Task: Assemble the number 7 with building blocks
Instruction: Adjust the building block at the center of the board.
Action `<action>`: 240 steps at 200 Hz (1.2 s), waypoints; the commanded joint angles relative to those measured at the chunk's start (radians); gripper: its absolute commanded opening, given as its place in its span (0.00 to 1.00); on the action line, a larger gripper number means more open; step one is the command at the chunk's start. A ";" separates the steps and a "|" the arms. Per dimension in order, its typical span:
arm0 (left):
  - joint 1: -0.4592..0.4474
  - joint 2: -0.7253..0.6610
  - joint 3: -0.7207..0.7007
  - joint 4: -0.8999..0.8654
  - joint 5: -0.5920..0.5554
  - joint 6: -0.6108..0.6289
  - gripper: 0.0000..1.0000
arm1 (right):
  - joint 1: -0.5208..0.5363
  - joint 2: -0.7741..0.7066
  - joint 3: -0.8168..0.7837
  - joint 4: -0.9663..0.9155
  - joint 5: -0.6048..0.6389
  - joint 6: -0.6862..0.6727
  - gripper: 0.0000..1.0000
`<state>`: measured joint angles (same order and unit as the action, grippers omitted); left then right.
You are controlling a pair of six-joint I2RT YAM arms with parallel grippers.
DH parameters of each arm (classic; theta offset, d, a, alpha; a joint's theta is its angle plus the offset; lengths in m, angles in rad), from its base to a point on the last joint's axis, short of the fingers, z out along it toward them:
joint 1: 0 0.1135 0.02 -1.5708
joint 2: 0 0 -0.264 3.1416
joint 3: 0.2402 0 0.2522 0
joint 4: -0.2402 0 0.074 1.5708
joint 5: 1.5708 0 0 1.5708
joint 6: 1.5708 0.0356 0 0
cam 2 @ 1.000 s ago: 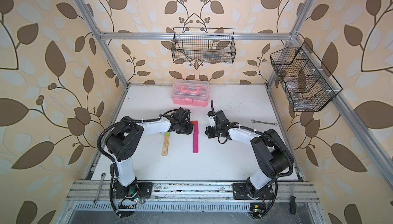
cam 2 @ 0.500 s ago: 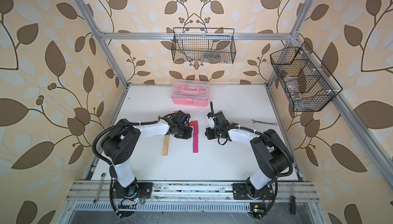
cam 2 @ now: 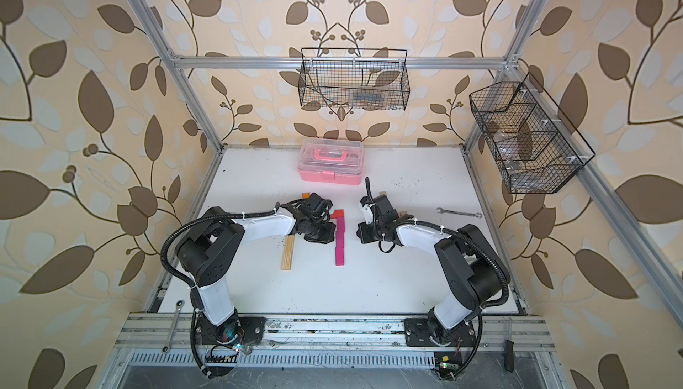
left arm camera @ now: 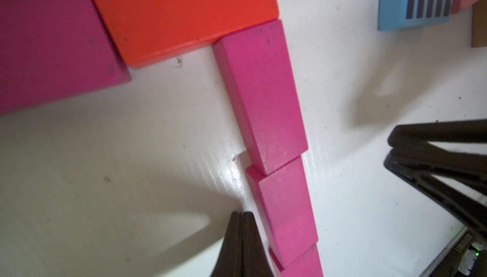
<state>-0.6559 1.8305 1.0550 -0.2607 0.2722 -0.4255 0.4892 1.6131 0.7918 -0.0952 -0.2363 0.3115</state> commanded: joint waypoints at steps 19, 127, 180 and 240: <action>-0.013 0.005 0.011 -0.007 0.023 0.009 0.00 | 0.014 0.001 -0.017 0.015 -0.010 0.004 0.17; -0.014 0.015 0.011 -0.002 0.016 0.008 0.00 | 0.084 0.073 -0.026 0.073 -0.027 0.042 0.17; -0.014 0.023 0.013 0.000 0.019 0.011 0.00 | 0.094 0.094 -0.023 0.084 -0.030 0.047 0.17; -0.014 0.035 0.016 0.008 0.026 0.008 0.00 | 0.095 0.104 -0.022 0.091 -0.034 0.047 0.17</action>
<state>-0.6621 1.8427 1.0569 -0.2375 0.2951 -0.4259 0.5804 1.6905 0.7761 -0.0040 -0.2588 0.3553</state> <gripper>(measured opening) 0.046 0.172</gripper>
